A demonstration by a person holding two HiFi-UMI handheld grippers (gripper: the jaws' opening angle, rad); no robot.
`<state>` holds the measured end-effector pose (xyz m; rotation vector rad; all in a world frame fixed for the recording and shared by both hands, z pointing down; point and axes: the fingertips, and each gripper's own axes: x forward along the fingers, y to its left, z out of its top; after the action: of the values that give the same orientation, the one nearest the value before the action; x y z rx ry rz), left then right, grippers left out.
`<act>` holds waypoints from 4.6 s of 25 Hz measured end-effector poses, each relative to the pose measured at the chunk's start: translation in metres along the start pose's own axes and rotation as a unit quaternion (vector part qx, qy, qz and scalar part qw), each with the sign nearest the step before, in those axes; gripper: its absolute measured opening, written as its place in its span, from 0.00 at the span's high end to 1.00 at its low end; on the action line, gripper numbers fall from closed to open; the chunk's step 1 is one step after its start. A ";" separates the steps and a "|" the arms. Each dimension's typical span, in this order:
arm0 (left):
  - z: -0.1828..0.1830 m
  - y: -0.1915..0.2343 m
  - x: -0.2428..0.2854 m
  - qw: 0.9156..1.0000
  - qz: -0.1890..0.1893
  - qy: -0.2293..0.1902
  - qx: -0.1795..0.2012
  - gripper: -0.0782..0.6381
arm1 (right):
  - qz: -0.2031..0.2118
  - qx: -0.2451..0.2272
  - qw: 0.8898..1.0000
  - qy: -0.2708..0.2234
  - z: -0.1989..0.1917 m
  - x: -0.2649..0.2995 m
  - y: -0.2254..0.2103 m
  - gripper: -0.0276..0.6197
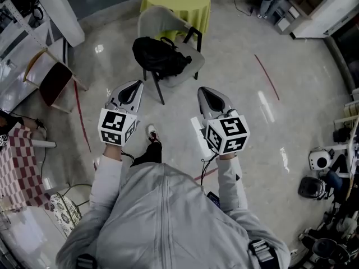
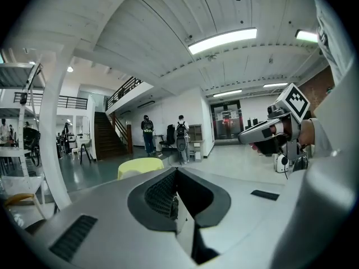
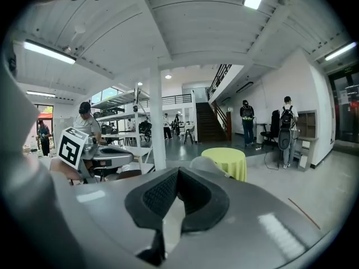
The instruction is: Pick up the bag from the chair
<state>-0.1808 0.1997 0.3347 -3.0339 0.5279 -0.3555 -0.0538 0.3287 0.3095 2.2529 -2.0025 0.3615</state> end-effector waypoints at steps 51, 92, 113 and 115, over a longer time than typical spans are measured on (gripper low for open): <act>-0.225 0.206 0.297 0.909 0.108 0.276 -0.294 0.53 | 0.349 -0.218 0.858 0.307 -0.179 0.483 -0.136 0.52; -0.232 0.185 0.344 0.888 0.164 0.196 -0.383 0.86 | 0.477 -0.266 0.777 0.314 -0.260 0.516 -0.105 0.86; 0.032 0.178 0.370 0.976 -0.050 -0.002 -0.210 0.88 | 0.257 -0.078 0.956 0.115 -0.021 0.447 -0.154 0.87; 0.060 0.175 0.370 0.980 -0.065 -0.022 -0.188 0.88 | 0.228 -0.076 0.966 0.091 0.005 0.439 -0.160 0.87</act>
<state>0.1145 -0.0901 0.3431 -3.4427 0.4373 -0.2133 0.1506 -0.0752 0.4246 1.5913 -2.3388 0.4165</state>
